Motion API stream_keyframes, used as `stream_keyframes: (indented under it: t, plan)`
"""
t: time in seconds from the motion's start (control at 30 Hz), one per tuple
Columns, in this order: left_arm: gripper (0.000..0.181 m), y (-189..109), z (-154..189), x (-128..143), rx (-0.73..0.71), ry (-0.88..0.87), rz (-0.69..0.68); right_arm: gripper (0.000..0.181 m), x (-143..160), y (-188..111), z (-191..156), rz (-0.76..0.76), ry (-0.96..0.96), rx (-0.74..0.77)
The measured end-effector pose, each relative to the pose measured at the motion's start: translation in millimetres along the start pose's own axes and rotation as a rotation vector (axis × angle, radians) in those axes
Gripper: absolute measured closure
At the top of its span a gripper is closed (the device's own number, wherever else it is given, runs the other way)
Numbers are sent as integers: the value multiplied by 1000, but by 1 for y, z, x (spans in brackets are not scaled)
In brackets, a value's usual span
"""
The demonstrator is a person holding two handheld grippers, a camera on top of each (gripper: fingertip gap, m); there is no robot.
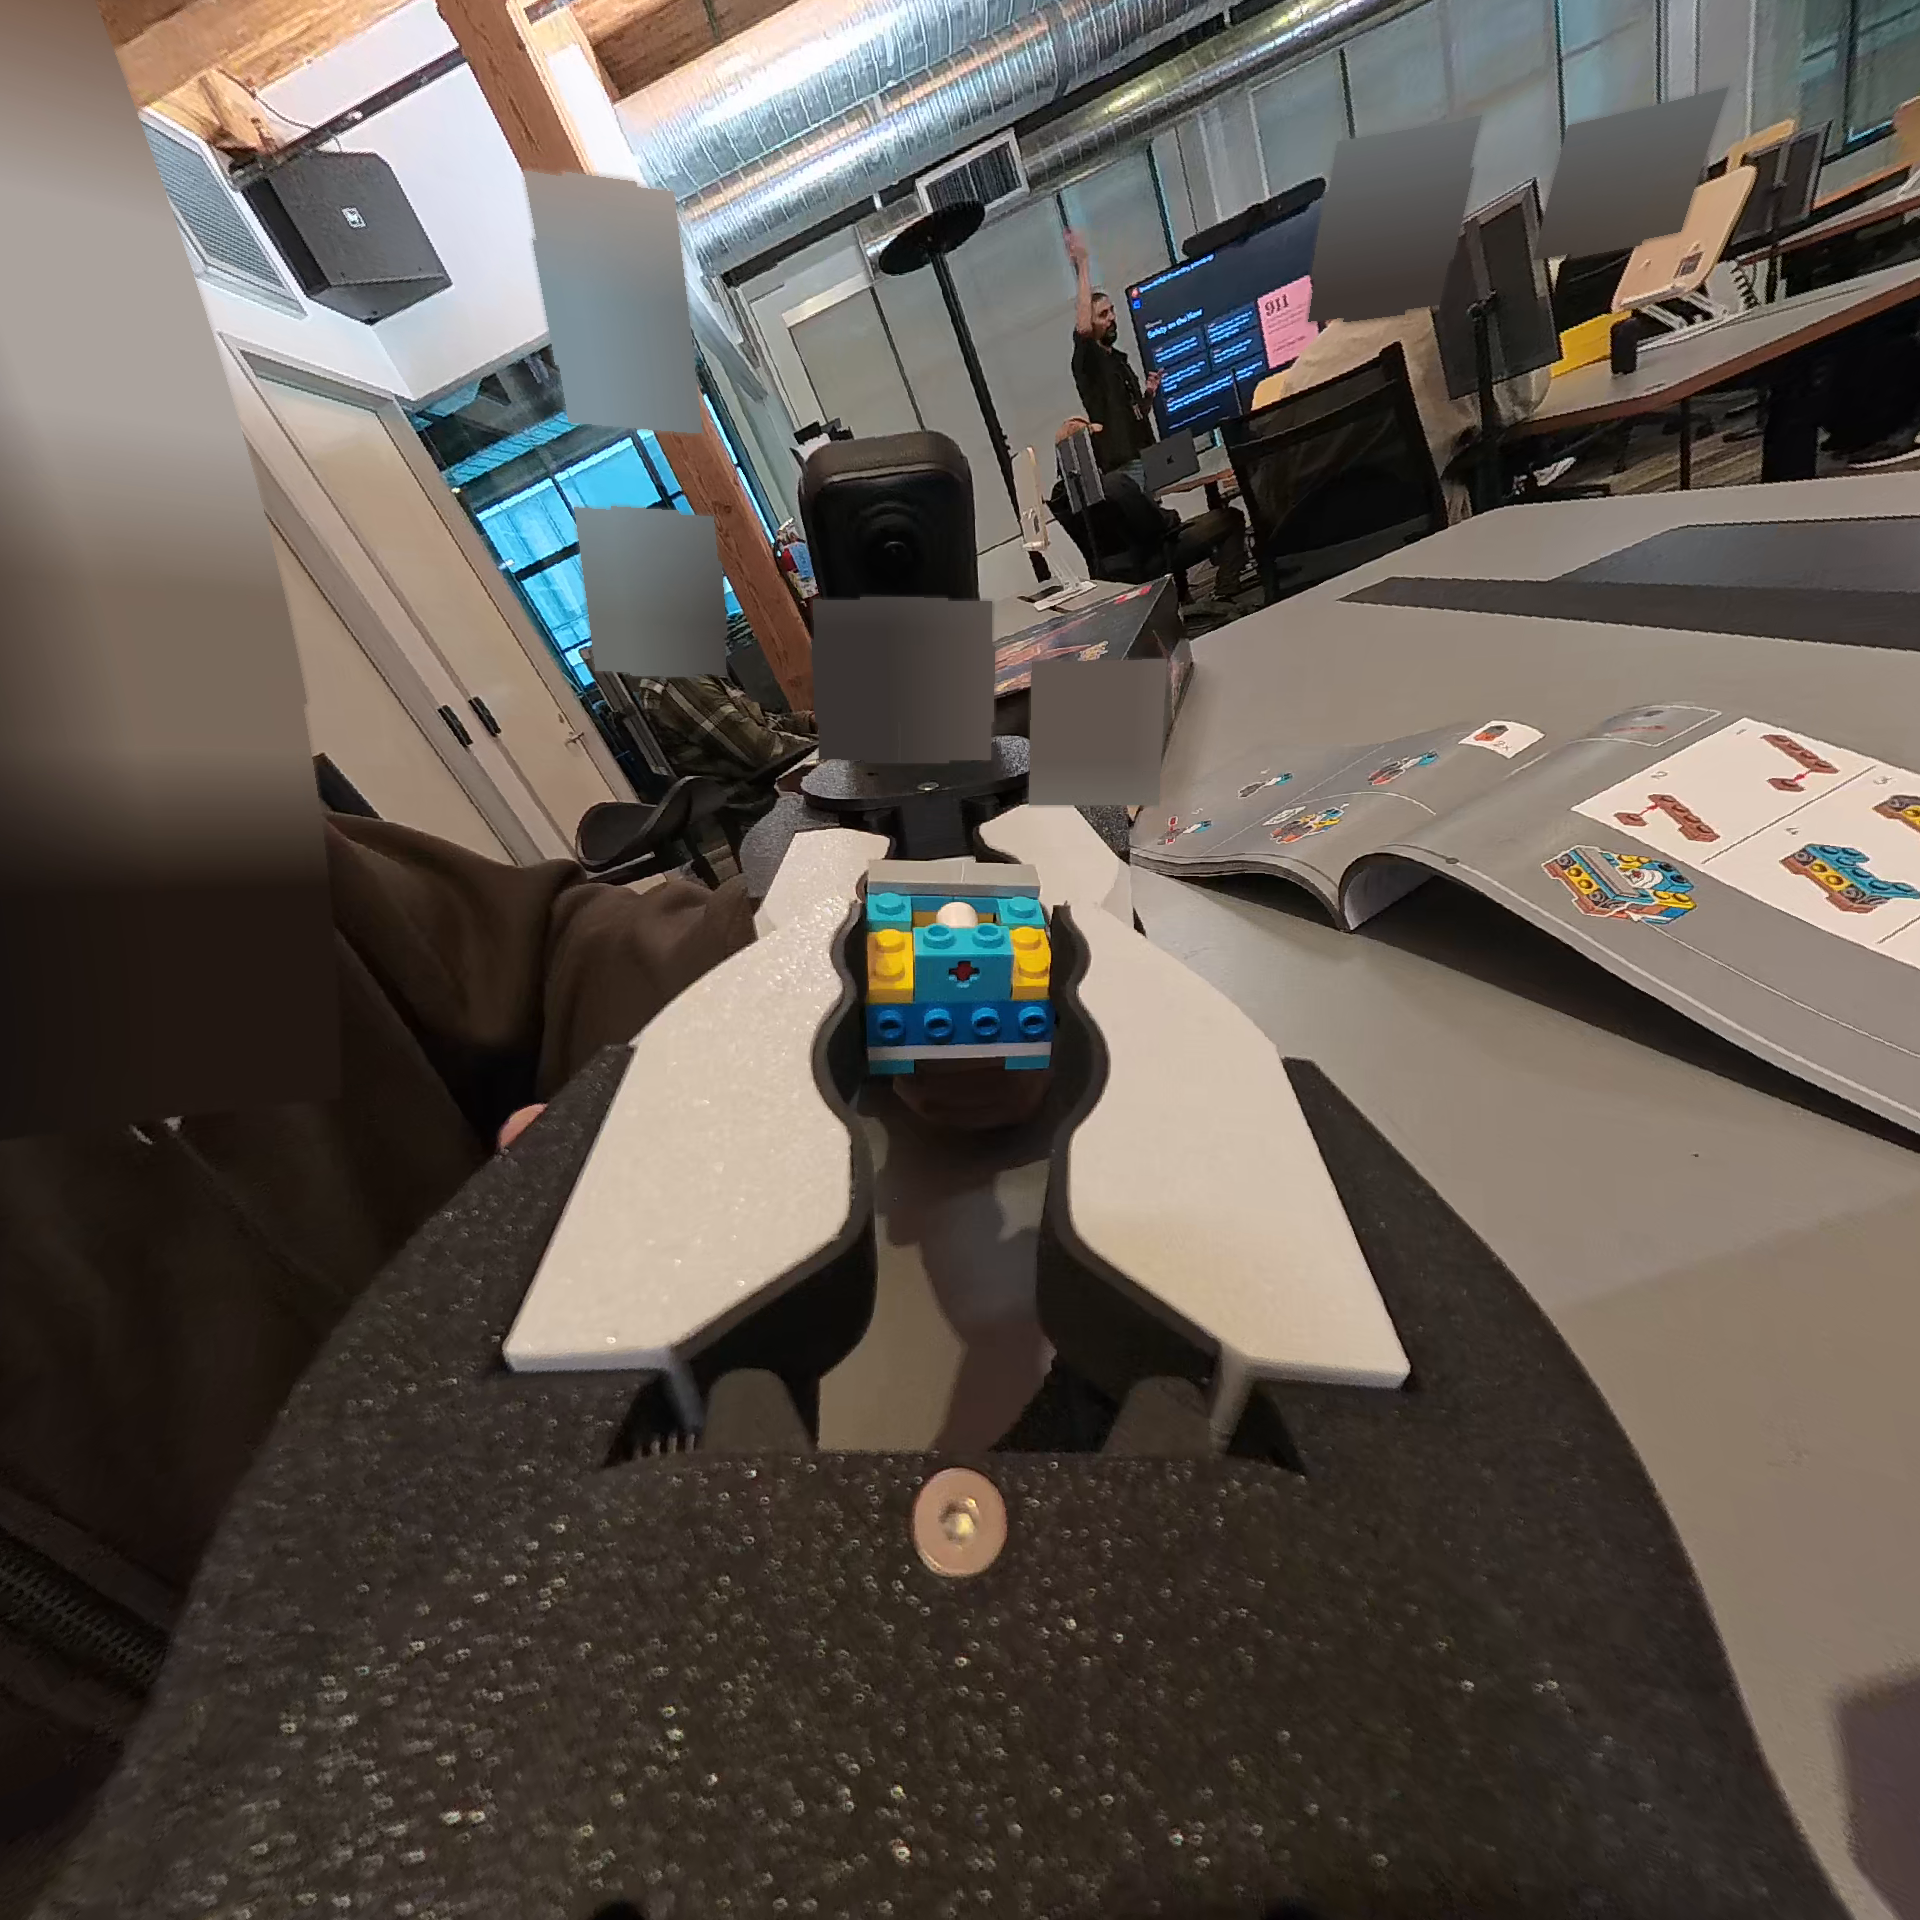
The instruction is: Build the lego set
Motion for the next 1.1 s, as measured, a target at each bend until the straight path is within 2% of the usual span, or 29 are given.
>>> stream_keyframes:
  t: [0.33,0.83,0.93,1.1]
  plan:
    - [144,0,1,1,0,54,-14,148,0,0,-1,-5,-25,-13]
    - [144,-3,3,-7,17,42,55,145,-10,-2,-5,23,-93,-66]
    - [144,-6,3,-11,40,6,75,138,-14,-6,-7,-16,-218,-107]
    - [144,-8,10,-14,117,-70,90,128,-13,-14,-10,-188,-671,-188]
Point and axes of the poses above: each gripper's, where its closed fingertips meet, y out along the fingers, x out of its underside, z = x × y across the jaws, the point moved 4 cm from there along -y, back along the fingers, and after that the axes turned 15 degrees about z, right-handed, at the moved point
